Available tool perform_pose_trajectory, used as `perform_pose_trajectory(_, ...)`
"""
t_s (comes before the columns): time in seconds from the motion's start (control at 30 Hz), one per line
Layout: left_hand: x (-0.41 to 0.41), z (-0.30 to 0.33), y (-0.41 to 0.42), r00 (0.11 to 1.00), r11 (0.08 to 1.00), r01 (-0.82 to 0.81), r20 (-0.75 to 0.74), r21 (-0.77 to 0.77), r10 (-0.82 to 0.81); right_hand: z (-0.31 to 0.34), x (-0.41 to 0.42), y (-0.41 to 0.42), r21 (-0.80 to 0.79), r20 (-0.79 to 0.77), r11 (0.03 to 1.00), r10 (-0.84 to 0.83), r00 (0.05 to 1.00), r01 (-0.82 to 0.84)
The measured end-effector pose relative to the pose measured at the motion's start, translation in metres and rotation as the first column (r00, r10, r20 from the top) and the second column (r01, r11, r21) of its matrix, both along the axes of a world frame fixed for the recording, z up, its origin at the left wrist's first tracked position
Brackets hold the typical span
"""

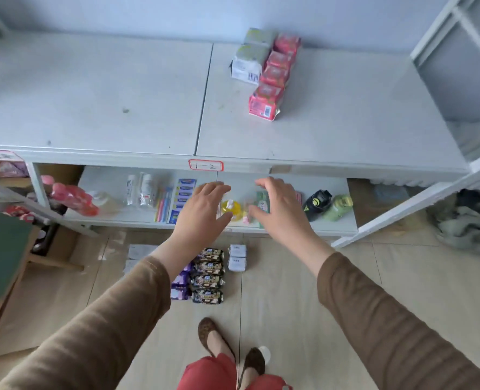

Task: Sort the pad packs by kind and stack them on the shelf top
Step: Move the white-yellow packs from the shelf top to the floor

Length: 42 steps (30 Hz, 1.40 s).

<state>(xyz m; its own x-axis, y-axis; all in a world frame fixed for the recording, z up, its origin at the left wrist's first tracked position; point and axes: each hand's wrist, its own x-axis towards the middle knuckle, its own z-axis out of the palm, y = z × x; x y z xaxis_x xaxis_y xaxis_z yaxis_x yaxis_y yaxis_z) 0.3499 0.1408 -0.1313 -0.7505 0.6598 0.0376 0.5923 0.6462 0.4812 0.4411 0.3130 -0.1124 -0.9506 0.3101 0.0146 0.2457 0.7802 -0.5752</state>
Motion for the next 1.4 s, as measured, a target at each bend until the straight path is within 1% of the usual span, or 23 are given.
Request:
perform_pose_trajectory(0.13, -0.044, 0.035, 0.005, 0.998, 0.999, -0.040, -0.037, 0.032, 0.041, 0.039, -0.036, 0.012, 0.033, -0.023, 0.999, 0.009, 1.000, -0.008)
perform_pose_trajectory(0.2, -0.062, 0.047, 0.009, 0.998, 0.999, -0.033, -0.055, 0.024, 0.034, 0.053, -0.049, 0.020, 0.041, -0.028, 0.999, 0.006, 1.000, -0.005)
perform_pose_trajectory(0.3, -0.090, 0.062, 0.018, 0.997, 1.000, -0.030, -0.075, 0.009, 0.030, 0.067, -0.071, 0.037, 0.056, -0.046, 0.998, -0.010, 0.999, 0.012)
perform_pose_trajectory(0.43, -0.127, 0.075, 0.041, 0.997, 0.998, -0.037, -0.068, 0.048, 0.040, 0.079, -0.109, 0.073, 0.092, -0.048, 0.995, -0.022, 0.999, 0.026)
perform_pose_trajectory(0.63, -0.210, 0.092, 0.103, 0.998, 0.997, -0.063, -0.014, 0.044, 0.064, 0.089, -0.200, 0.153, 0.082, -0.065, 0.996, -0.037, 0.997, 0.042)
perform_pose_trajectory(0.83, -0.305, 0.094, 0.188, 0.991, 0.992, -0.123, 0.059, 0.017, 0.121, 0.084, -0.310, 0.245, 0.056, -0.056, 0.998, -0.005, 0.998, 0.008)
perform_pose_trajectory(0.9, -0.333, 0.091, 0.212, 0.986, 0.989, -0.145, 0.083, 0.005, 0.144, 0.081, -0.346, 0.268, 0.077, -0.028, 0.997, 0.007, 1.000, -0.005)
perform_pose_trajectory(1.0, -0.366, 0.084, 0.241, 0.986, 0.989, -0.141, 0.079, -0.050, 0.145, 0.073, -0.394, 0.291, 0.185, 0.059, 0.982, 0.026, 0.998, -0.036)
perform_pose_trajectory(1.1, -0.387, 0.074, 0.259, 0.994, 0.988, -0.045, 0.096, -0.145, 0.059, 0.067, -0.432, 0.303, 0.330, 0.136, 0.938, 0.069, 0.988, -0.111)
perform_pose_trajectory(1.17, -0.395, 0.068, 0.262, 0.992, 0.985, 0.010, 0.127, -0.171, 0.012, 0.063, -0.450, 0.309, 0.416, 0.208, 0.889, 0.110, 0.972, -0.190)
perform_pose_trajectory(1.23, -0.401, 0.064, 0.258, 0.989, 0.983, 0.036, 0.148, -0.180, -0.009, 0.059, -0.463, 0.313, 0.437, 0.304, 0.857, 0.146, 0.942, -0.274)
perform_pose_trajectory(1.3, -0.404, 0.064, 0.252, 0.988, 0.977, 0.064, 0.153, -0.203, -0.032, 0.056, -0.473, 0.314, 0.420, 0.391, 0.843, 0.165, 0.905, -0.335)
perform_pose_trajectory(1.37, -0.403, 0.065, 0.244, 0.988, 0.977, 0.085, 0.146, -0.194, -0.057, 0.054, -0.481, 0.310, 0.399, 0.433, 0.838, 0.186, 0.882, -0.373)
perform_pose_trajectory(1.4, -0.400, 0.065, 0.241, 0.990, 0.980, 0.087, 0.124, -0.180, -0.065, 0.053, -0.483, 0.306, 0.380, 0.425, 0.847, 0.198, 0.883, -0.373)
